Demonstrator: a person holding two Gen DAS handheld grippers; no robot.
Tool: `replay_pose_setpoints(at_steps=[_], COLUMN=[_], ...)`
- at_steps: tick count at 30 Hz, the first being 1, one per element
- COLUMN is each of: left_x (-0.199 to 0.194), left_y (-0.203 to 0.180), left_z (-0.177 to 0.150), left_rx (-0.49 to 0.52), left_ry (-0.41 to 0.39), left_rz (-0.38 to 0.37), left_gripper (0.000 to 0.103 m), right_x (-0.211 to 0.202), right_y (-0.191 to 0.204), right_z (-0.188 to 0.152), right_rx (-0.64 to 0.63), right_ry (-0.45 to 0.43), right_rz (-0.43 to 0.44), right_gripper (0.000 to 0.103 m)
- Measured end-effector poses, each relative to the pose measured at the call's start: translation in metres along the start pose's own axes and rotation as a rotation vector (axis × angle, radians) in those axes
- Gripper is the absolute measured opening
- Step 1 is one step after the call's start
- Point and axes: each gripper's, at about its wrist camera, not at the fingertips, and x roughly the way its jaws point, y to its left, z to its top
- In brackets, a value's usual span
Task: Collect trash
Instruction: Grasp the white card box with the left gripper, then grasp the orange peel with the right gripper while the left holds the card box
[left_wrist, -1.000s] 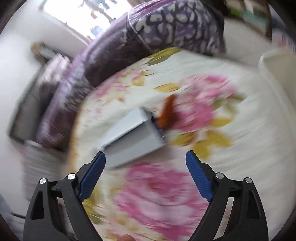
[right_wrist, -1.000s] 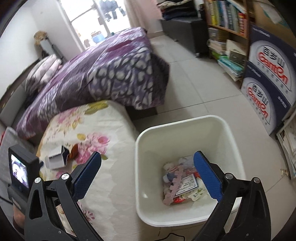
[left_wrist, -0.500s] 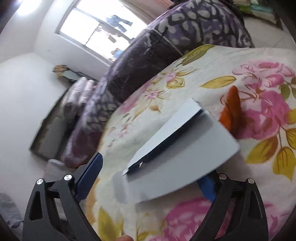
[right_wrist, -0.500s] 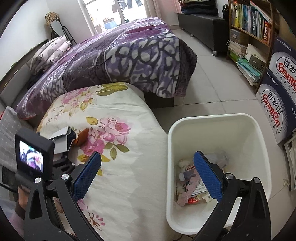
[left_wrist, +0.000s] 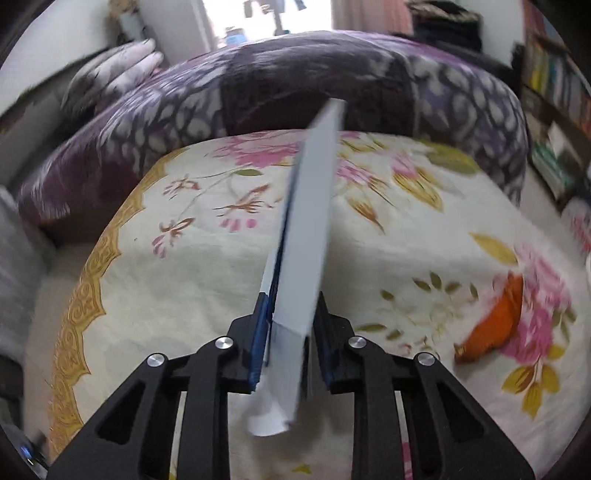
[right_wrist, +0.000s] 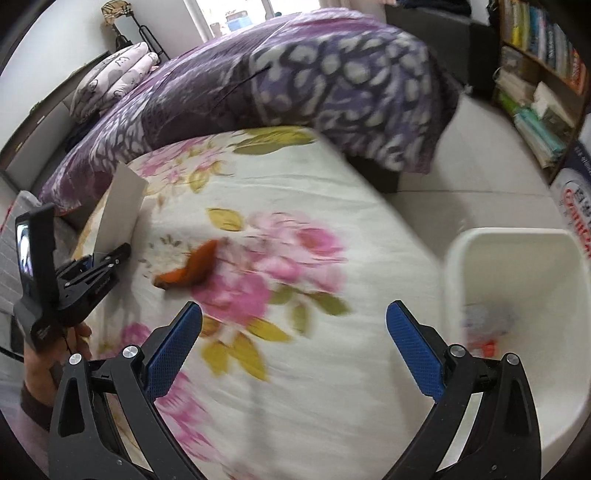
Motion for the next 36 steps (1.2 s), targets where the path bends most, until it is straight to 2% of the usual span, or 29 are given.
replay_pose_setpoints(at_steps=[5,9,11,13,14,15,16,17,19,22,24,30,36], left_x=[-0.001,-0.004,-0.006,-0.008,-0.010,-0.011,-0.013,-0.016,-0.025,-0.045,-0.061,-0.119,-0.168], left_y=[0.031,0.050,0.059,0.068,0.073,0.075,0.079,0.082,0.090,0.099,0.101,0.097,0.079], left_z=[0.000,0.001,0.000,-0.003,-0.005,-0.005,-0.006,-0.008,-0.009,-0.008,-0.006,0.002,-0.002], left_rx=[-0.110,-0.159,-0.181,-0.201,-0.209,-0.213,-0.220,-0.225,-0.238,-0.263,-0.268,-0.272,-0.317], left_ry=[0.010,0.014,0.016,0.020,0.023,0.024,0.023,0.019,0.007,-0.020,-0.045,-0.133,-0.198], left_rz=[0.006,0.020,0.027,0.037,0.047,0.053,0.063,0.069,0.087,0.111,0.129,0.163,0.154], left_gripper=[0.021,0.021,0.021,0.021,0.021,0.021,0.021,0.021,0.021,0.021,0.021,0.021,0.021], right_x=[0.037,0.053,0.059,0.068,0.071,0.071,0.070,0.071,0.063,0.045,0.032,-0.021,-0.069], right_y=[0.040,0.068,0.083,0.093,0.093,0.098,0.099,0.098,0.092,0.092,0.093,0.098,0.097], right_z=[0.008,0.013,0.013,0.012,0.013,0.011,0.009,0.009,0.005,0.001,-0.001,-0.003,-0.009], right_rx=[0.056,0.036,0.013,-0.021,-0.036,-0.067,-0.080,-0.078,-0.045,-0.058,-0.071,-0.114,-0.171], right_ry=[0.017,-0.023,-0.058,-0.052,-0.046,-0.073,-0.083,-0.081,-0.074,-0.092,-0.108,-0.164,-0.204], right_rz=[0.024,-0.037,-0.069,-0.088,-0.099,-0.122,-0.094,-0.070,0.031,0.133,0.172,0.230,0.245], right_gripper=[0.096,0.095,0.089,0.056,0.054,0.042,0.022,0.019,0.018,0.018,0.018,0.018,0.018])
